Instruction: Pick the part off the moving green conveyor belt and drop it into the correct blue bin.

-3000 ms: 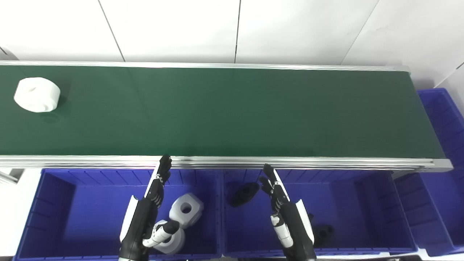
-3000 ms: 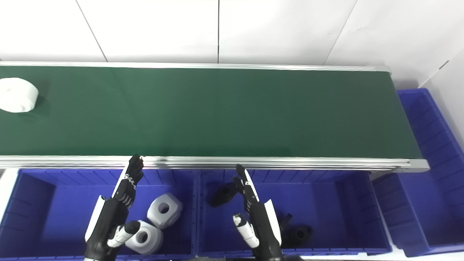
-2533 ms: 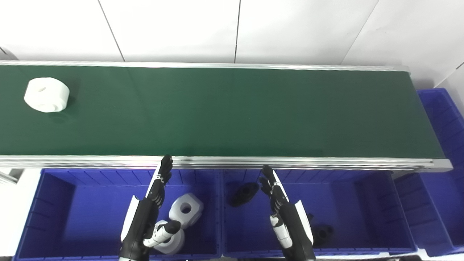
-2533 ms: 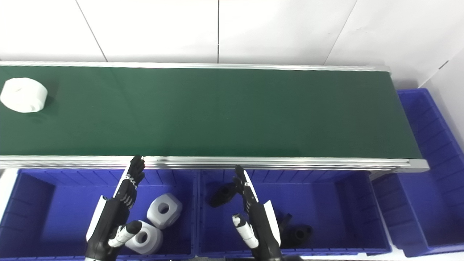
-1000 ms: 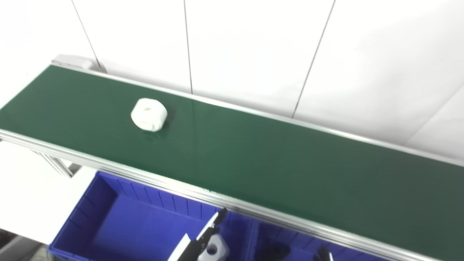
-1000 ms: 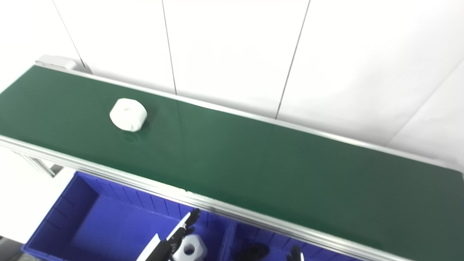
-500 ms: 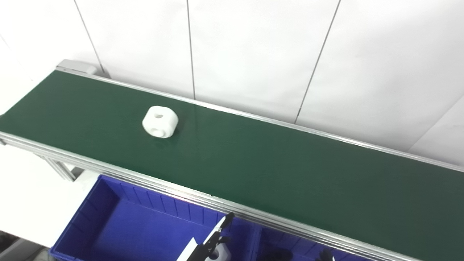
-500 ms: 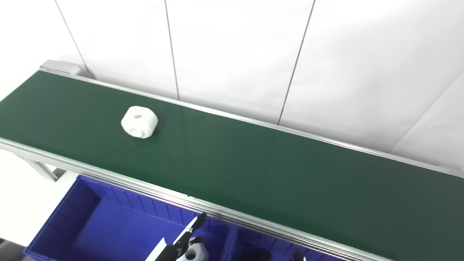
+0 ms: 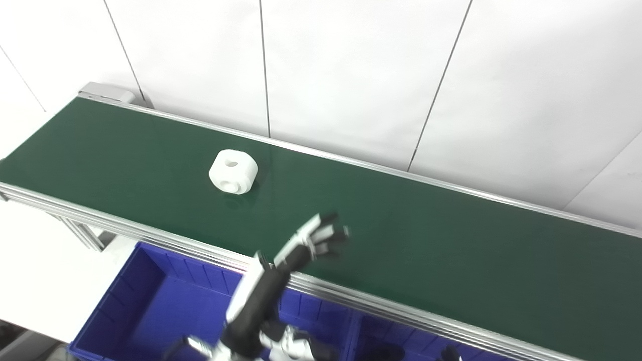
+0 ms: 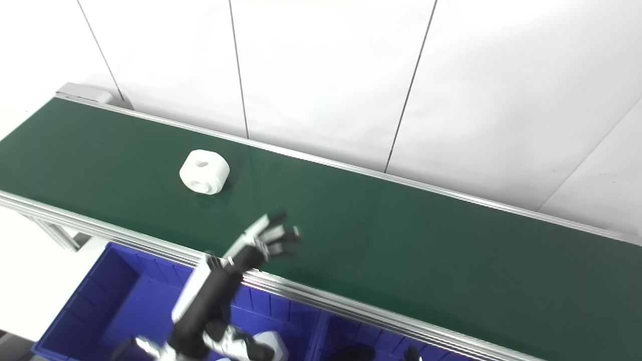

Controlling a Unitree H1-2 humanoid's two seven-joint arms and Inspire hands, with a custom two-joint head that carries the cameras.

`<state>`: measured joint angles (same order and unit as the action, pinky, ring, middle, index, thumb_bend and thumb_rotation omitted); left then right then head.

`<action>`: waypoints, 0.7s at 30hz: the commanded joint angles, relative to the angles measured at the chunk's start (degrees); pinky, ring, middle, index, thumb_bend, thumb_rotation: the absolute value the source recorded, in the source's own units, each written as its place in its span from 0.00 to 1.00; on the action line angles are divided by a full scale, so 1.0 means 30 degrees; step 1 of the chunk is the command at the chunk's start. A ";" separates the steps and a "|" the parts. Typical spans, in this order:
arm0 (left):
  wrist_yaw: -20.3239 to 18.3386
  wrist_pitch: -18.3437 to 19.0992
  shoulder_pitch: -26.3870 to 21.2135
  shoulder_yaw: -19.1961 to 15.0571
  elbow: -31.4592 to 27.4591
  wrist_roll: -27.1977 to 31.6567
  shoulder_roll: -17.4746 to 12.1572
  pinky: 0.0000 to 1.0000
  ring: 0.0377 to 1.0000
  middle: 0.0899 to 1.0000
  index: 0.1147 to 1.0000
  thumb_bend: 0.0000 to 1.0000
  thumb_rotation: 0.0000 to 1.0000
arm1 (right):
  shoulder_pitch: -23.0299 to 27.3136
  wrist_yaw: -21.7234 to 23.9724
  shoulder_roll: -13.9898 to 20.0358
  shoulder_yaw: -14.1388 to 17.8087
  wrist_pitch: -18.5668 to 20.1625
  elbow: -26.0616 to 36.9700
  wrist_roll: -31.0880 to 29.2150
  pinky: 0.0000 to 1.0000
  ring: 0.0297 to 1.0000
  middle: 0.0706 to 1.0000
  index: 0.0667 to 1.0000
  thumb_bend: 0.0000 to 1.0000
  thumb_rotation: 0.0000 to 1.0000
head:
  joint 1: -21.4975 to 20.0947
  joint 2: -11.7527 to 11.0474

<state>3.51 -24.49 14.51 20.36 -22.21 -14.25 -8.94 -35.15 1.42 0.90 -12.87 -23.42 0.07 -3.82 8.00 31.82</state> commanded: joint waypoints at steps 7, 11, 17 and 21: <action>-0.1791 0.1957 -0.5346 -0.3183 0.0299 -0.7253 -0.1581 0.79 0.86 0.85 0.83 1.00 0.48 | 0.0228 0.0523 -0.0106 0.0188 -0.0223 -0.0248 -0.0277 1.00 1.00 1.00 1.00 0.92 1.00 | 0.0052 -0.0115; -0.2527 0.2400 -0.7473 -0.3465 0.1729 -0.9929 -0.2821 0.83 0.86 0.89 0.89 1.00 0.39 | 0.0297 0.0556 -0.0157 0.0225 -0.0195 -0.0399 -0.0289 1.00 1.00 1.00 1.00 0.93 1.00 | -0.0042 -0.0174; -0.3825 0.2850 -1.0203 -0.3133 0.4393 -1.1933 -0.4559 0.85 0.88 0.90 0.91 1.00 0.27 | 0.0324 0.0618 -0.0143 0.0244 -0.0016 -0.0372 -0.0308 1.00 1.00 1.00 1.00 0.95 1.00 | -0.0027 -0.0233; -0.4607 0.3328 -1.1994 -0.2616 0.6882 -1.2971 -0.5402 0.88 0.89 0.90 0.91 1.00 0.26 | 0.0309 0.0636 -0.0128 0.0268 0.0100 -0.0292 -0.0242 1.00 1.00 1.00 1.00 0.95 1.00 | 0.0031 -0.0274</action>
<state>-10.97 -15.12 -18.47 12.72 -1.47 -52.49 -23.84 -33.91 2.42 0.80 -12.16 -23.10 -1.99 -4.32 8.08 30.94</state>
